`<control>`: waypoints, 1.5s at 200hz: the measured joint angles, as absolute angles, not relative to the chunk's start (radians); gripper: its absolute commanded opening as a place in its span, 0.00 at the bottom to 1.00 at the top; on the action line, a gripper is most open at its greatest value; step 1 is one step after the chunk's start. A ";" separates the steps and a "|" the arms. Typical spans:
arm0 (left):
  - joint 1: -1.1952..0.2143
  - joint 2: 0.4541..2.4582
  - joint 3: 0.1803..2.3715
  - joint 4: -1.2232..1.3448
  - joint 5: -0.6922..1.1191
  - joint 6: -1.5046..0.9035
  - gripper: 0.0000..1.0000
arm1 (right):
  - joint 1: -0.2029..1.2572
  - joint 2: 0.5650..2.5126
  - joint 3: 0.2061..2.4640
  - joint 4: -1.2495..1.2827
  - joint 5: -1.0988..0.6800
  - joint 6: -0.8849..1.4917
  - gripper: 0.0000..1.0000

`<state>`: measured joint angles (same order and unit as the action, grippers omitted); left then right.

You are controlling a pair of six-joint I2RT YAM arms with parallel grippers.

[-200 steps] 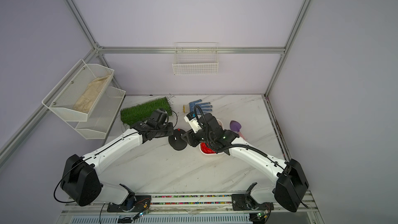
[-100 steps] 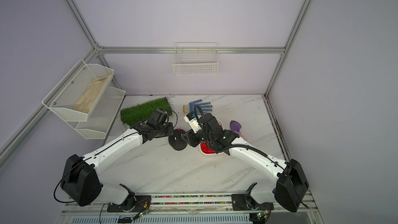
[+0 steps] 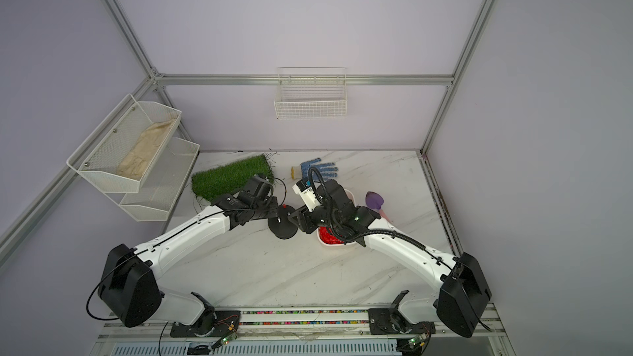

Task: Cover the protruding screws with screw protection sleeves
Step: Attach the screw protection sleeve to the screw.

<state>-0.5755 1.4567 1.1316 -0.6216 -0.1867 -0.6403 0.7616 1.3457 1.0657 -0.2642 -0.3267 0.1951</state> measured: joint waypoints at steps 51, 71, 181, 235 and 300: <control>-0.599 1.474 1.151 -0.645 -0.227 -0.630 0.08 | 0.762 1.345 1.066 -0.264 -0.327 0.195 0.41; -0.605 1.479 1.154 -0.649 -0.239 -0.625 0.09 | 0.762 1.345 1.066 -0.264 -0.327 0.195 0.41; -0.622 1.494 1.160 -0.675 -0.258 -0.616 0.13 | 0.762 1.337 1.066 -0.264 -0.326 0.196 0.41; -0.622 1.499 1.160 -0.678 -0.258 -0.615 0.20 | 0.762 1.325 1.066 -0.264 -0.326 0.196 0.41; -0.622 1.524 1.179 -0.682 -0.260 -0.615 0.24 | 0.762 1.320 1.060 -0.264 -0.326 0.196 0.40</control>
<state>-0.6224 1.5238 1.1790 -0.6823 -0.2600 -0.6147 0.7624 1.3197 1.0599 -0.2642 -0.3260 0.1959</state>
